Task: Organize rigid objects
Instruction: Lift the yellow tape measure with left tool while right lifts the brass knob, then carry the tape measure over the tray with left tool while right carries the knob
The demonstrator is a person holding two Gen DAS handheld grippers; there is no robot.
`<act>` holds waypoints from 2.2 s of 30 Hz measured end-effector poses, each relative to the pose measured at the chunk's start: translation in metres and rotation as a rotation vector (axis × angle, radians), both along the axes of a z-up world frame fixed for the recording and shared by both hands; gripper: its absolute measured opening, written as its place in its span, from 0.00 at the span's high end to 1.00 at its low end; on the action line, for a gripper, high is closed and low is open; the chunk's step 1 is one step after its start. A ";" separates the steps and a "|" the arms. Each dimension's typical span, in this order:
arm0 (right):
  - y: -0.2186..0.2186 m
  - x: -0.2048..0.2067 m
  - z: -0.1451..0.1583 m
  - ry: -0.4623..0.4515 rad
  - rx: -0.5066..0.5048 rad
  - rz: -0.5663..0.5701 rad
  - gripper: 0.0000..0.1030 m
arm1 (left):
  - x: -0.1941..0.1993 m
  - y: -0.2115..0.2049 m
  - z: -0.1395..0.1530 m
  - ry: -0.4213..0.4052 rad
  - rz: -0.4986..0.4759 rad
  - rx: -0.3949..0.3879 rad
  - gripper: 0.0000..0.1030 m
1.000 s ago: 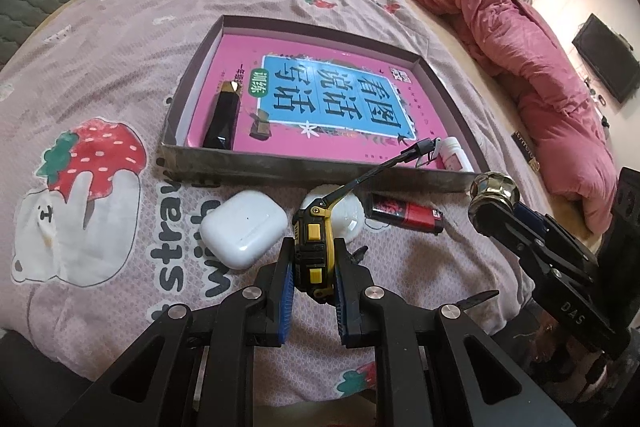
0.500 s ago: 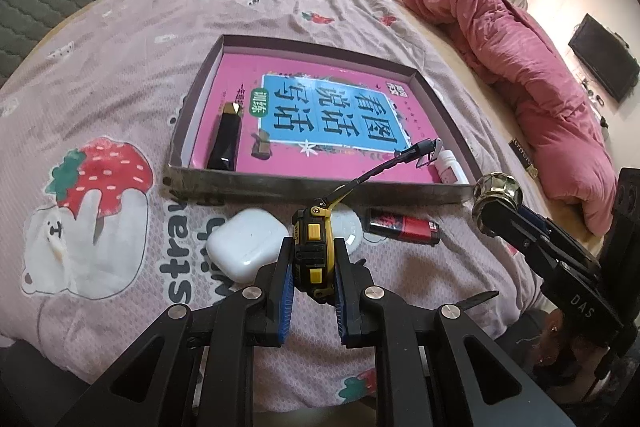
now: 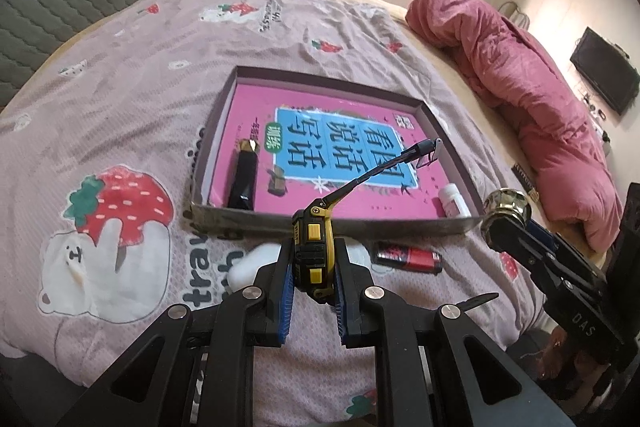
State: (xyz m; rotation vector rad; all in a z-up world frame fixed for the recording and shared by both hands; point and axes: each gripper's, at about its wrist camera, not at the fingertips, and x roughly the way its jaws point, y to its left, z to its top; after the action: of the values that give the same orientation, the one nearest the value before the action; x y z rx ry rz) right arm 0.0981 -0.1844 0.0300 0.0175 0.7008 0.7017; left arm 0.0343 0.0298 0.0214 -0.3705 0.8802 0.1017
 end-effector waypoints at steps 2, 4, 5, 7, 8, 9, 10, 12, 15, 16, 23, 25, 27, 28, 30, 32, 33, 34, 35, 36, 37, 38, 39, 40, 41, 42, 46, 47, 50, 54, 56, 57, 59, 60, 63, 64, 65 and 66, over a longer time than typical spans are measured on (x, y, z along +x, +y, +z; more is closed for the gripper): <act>0.000 0.001 0.003 -0.006 0.006 -0.006 0.56 | 0.001 0.001 0.001 -0.001 0.006 0.008 0.83; 0.000 0.004 0.006 -0.013 0.010 -0.015 0.56 | 0.002 0.003 0.001 -0.005 0.010 0.004 0.83; 0.000 0.006 0.008 -0.015 0.012 -0.020 0.56 | 0.003 0.004 0.001 -0.006 0.012 0.003 0.83; -0.001 0.010 0.011 -0.016 0.023 -0.034 0.56 | 0.005 0.006 0.002 -0.011 0.018 0.001 0.83; -0.002 0.011 0.012 -0.017 0.026 -0.038 0.56 | 0.006 0.007 0.003 -0.013 0.021 0.002 0.83; -0.002 0.014 0.013 -0.012 0.031 -0.039 0.56 | 0.007 0.009 0.003 -0.015 0.023 0.001 0.83; -0.002 0.016 0.014 -0.009 0.035 -0.043 0.56 | 0.008 0.010 0.005 -0.019 0.027 -0.001 0.83; -0.001 0.020 0.018 -0.007 0.047 -0.047 0.56 | 0.011 0.012 0.007 -0.021 0.034 0.008 0.83; 0.002 0.025 0.023 -0.015 0.048 -0.050 0.56 | 0.015 0.014 0.010 -0.024 0.043 0.015 0.83; 0.003 0.027 0.024 -0.020 0.048 -0.052 0.56 | 0.017 0.015 0.011 -0.024 0.050 0.020 0.83; 0.007 0.029 0.036 -0.055 0.044 -0.052 0.56 | 0.028 0.027 0.015 -0.033 0.094 0.029 0.83; 0.008 0.029 0.036 -0.058 0.038 -0.053 0.56 | 0.031 0.032 0.016 -0.036 0.105 0.021 0.83; 0.009 0.029 0.035 -0.058 0.033 -0.054 0.56 | 0.032 0.034 0.017 -0.042 0.115 0.018 0.83; 0.009 0.030 0.034 -0.058 0.032 -0.056 0.56 | 0.034 0.036 0.018 -0.047 0.119 0.016 0.83; 0.010 0.030 0.034 -0.056 0.030 -0.057 0.56 | 0.035 0.038 0.018 -0.053 0.125 0.012 0.83; 0.012 0.030 0.034 -0.058 0.027 -0.058 0.56 | 0.038 0.042 0.019 -0.059 0.133 0.009 0.83; 0.012 0.030 0.033 -0.058 0.026 -0.057 0.56 | 0.041 0.043 0.019 -0.060 0.136 0.009 0.83; 0.013 0.030 0.032 -0.057 0.023 -0.057 0.56 | 0.043 0.044 0.019 -0.058 0.138 0.006 0.83; 0.014 0.031 0.031 -0.055 0.020 -0.056 0.56 | 0.045 0.044 0.018 -0.055 0.141 0.003 0.83; 0.015 0.031 0.029 -0.051 0.016 -0.055 0.56 | 0.047 0.044 0.017 -0.052 0.143 0.001 0.83; 0.016 0.032 0.028 -0.049 0.011 -0.055 0.56 | 0.050 0.044 0.016 -0.048 0.143 0.006 0.83; 0.016 0.032 0.027 -0.047 0.009 -0.055 0.56 | 0.055 0.042 0.014 -0.040 0.138 0.010 0.83; 0.016 0.033 0.025 -0.043 0.007 -0.056 0.56 | 0.058 0.041 0.013 -0.036 0.137 0.009 0.83; 0.016 0.033 0.024 -0.040 0.005 -0.058 0.56 | 0.061 0.040 0.011 -0.034 0.135 0.007 0.83; 0.015 0.033 0.023 -0.037 0.003 -0.059 0.56 | 0.066 0.038 0.009 -0.024 0.129 0.015 0.83; 0.015 0.034 0.021 -0.033 0.000 -0.061 0.56 | 0.068 0.036 0.007 -0.017 0.126 0.022 0.83; 0.012 0.037 0.015 -0.019 -0.007 -0.069 0.56 | 0.078 0.032 -0.003 0.018 0.113 0.016 0.83; 0.012 0.037 0.012 -0.012 -0.008 -0.071 0.56 | 0.080 0.032 -0.005 0.023 0.113 0.013 0.83; 0.014 0.038 0.005 0.003 -0.014 -0.067 0.56 | 0.085 0.030 -0.012 0.050 0.107 0.018 0.83; 0.017 0.040 -0.001 0.016 -0.021 -0.069 0.56 | 0.089 0.027 -0.024 0.090 0.103 0.034 0.83; 0.016 0.040 -0.003 0.020 -0.023 -0.068 0.56 | 0.090 0.025 -0.028 0.099 0.102 0.034 0.83; 0.016 0.040 -0.004 0.022 -0.023 -0.070 0.56 | 0.091 0.026 -0.030 0.104 0.102 0.034 0.83; 0.016 0.041 -0.007 0.031 -0.024 -0.072 0.56 | 0.092 0.025 -0.033 0.110 0.106 0.036 0.83; 0.016 0.041 -0.008 0.036 -0.024 -0.073 0.56 | 0.092 0.025 -0.034 0.111 0.108 0.037 0.83; 0.017 0.041 -0.013 0.049 -0.029 -0.072 0.56 | 0.092 0.020 -0.035 0.112 0.102 0.063 0.83; 0.018 0.041 -0.014 0.050 -0.032 -0.070 0.56 | 0.092 0.018 -0.036 0.113 0.096 0.080 0.83; 0.019 0.040 -0.015 0.050 -0.035 -0.069 0.56 | 0.092 0.016 -0.037 0.114 0.092 0.088 0.83; 0.019 0.040 -0.016 0.050 -0.036 -0.068 0.56 | 0.092 0.015 -0.037 0.115 0.087 0.097 0.83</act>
State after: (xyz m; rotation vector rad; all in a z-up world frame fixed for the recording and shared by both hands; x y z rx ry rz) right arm 0.1385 -0.1650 0.0145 0.0262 0.7576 0.6250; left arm 0.1263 0.0445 -0.0159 -0.3151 0.9692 0.2472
